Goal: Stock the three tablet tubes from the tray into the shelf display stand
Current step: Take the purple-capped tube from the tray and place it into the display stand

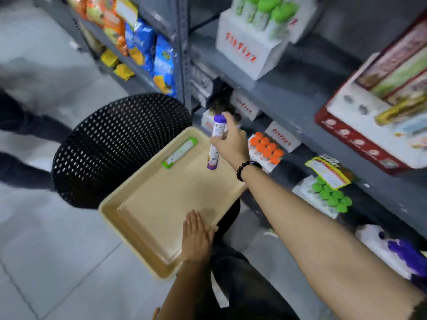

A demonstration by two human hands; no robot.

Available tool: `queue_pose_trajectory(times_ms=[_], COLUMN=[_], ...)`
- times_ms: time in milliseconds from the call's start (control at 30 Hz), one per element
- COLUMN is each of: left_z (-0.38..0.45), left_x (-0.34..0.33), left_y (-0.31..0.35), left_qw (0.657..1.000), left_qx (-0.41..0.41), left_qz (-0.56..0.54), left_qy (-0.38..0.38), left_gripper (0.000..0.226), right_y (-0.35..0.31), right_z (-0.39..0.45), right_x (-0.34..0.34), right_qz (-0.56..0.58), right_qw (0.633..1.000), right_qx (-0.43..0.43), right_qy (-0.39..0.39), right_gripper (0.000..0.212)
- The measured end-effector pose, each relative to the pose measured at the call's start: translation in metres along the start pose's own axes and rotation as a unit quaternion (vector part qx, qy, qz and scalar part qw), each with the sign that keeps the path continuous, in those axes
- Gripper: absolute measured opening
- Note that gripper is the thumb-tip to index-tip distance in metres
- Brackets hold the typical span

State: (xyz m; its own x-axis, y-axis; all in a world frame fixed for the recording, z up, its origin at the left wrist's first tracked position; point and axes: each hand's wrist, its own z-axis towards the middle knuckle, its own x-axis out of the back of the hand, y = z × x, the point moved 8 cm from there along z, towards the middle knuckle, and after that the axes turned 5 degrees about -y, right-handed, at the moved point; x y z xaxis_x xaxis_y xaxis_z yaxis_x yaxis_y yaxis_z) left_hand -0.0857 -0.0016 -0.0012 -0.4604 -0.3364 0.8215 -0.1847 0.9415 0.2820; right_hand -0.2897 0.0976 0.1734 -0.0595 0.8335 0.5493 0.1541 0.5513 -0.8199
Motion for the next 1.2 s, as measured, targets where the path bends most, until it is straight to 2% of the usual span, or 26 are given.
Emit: queue_pose_trajectory(times_ms=[133,367,567,667,800,867,933,1033,1200], left_z=[0.001,0.014,0.036,0.049,0.068,0.072,0.072,0.072,0.075], left_x=[0.022,0.076,0.125,0.139,0.143,0.147,0.149,0.147,0.146], left_y=[0.037,0.142,0.244,0.284,0.319,0.327,0.330,0.329,0.327], left_qw=[0.994,0.948,0.912,0.904,0.900,0.905,0.910,0.916,0.918], left_qx=[-0.103,-0.290,-0.376,-0.384,-0.388,-0.373,-0.360,-0.334,-0.332], left_qz=[0.047,0.121,0.128,0.146,0.169,0.174,0.177,0.197,0.202], left_qy=[0.010,0.050,0.105,0.113,0.101,0.105,0.105,0.103,0.074], left_gripper=[0.092,0.083,0.084,0.090,0.122,0.129,0.118,0.085,0.079], right_y=[-0.024,-0.034,-0.023,-0.013,-0.009,-0.008,-0.008,-0.010,-0.021], right_z=[-0.019,-0.062,-0.093,-0.095,-0.093,-0.092,-0.089,-0.079,-0.066], right_x=[0.076,0.213,0.296,0.326,0.354,0.365,0.371,0.377,0.389], right_qz=[-0.001,-0.023,-0.033,-0.041,-0.076,-0.083,-0.085,-0.071,-0.033], right_qw=[0.996,0.970,0.950,0.948,0.948,0.950,0.955,0.963,0.967], right_qx=[0.032,0.055,0.063,0.060,0.064,0.071,0.074,0.084,0.094], right_qy=[0.080,0.234,0.304,0.309,0.304,0.292,0.274,0.245,0.236], right_gripper=[0.057,0.065,0.061,0.065,0.060,0.064,0.070,0.068,0.052])
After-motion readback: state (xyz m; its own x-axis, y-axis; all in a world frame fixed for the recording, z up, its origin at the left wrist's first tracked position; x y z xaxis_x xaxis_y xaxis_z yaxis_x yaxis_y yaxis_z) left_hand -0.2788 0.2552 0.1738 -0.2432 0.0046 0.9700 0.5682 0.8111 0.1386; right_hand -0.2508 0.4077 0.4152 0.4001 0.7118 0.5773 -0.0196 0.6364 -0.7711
